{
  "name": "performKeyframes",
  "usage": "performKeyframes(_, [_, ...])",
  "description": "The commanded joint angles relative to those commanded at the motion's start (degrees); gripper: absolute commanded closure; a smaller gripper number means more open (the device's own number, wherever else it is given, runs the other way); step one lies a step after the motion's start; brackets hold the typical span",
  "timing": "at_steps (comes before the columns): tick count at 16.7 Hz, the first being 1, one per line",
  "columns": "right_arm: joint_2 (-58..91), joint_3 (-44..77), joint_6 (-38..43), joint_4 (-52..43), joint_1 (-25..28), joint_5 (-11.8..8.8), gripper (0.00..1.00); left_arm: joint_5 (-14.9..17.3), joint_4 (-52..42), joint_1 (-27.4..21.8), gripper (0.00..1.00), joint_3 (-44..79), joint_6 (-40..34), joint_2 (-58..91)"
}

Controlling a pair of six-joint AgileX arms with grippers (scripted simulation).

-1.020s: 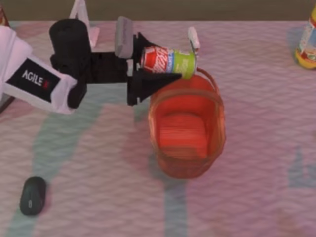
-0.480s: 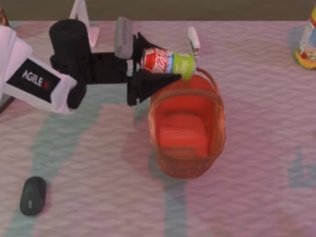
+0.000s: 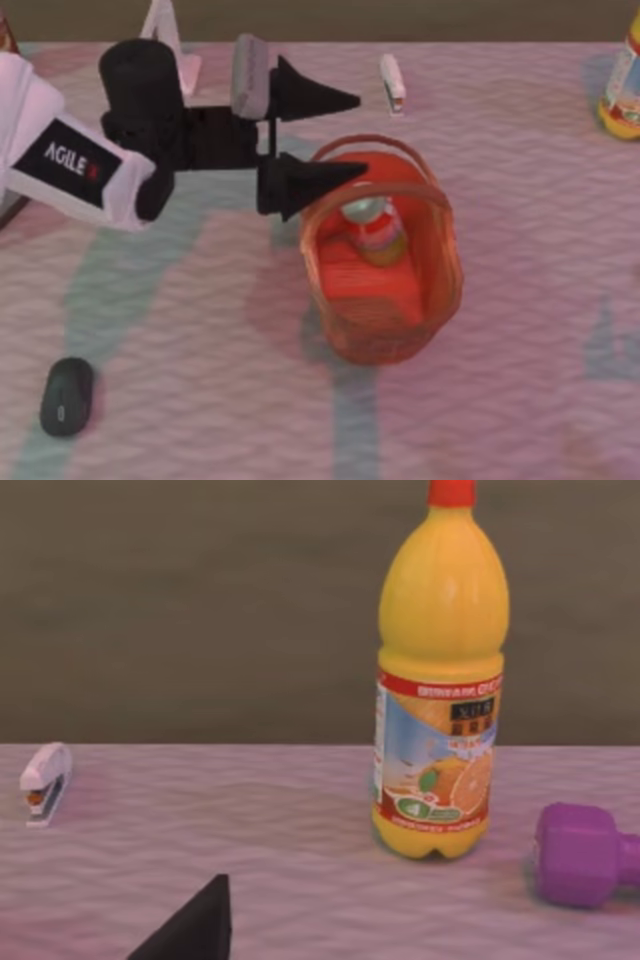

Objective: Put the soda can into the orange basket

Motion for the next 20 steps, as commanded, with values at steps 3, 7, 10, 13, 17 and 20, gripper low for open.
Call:
performKeyframes(3, [0.0,0.0,0.0,0.0,0.0,0.0,0.00,0.0,0.0,0.0,0.00,0.0,0.0,0.0])
performKeyframes(7, [0.6,0.5,-0.3,-0.5,0.2,0.0,0.00,-0.4,-0.4,-0.1,0.00,-0.3,-0.2,-0.4])
performKeyframes(10, [5.7,5.5,-3.0,-5.1,2.1,-0.1,0.00,-3.3,-3.6,0.7,0.00,-3.6,-1.8,-4.3])
performKeyframes(13, [16.2,15.6,-7.9,-13.5,5.3,-0.1,0.00,-9.1,-9.3,2.4,0.00,-9.3,-4.2,-12.8])
performKeyframes(17, [37.6,36.9,-16.8,-28.1,10.9,0.0,0.00,-19.5,-18.3,5.5,0.00,-18.8,-6.9,-30.3])
performKeyframes(20, [56.3,56.9,-24.6,-40.0,15.8,0.2,0.00,-28.5,-25.3,8.1,0.00,-26.8,-7.8,-46.7])
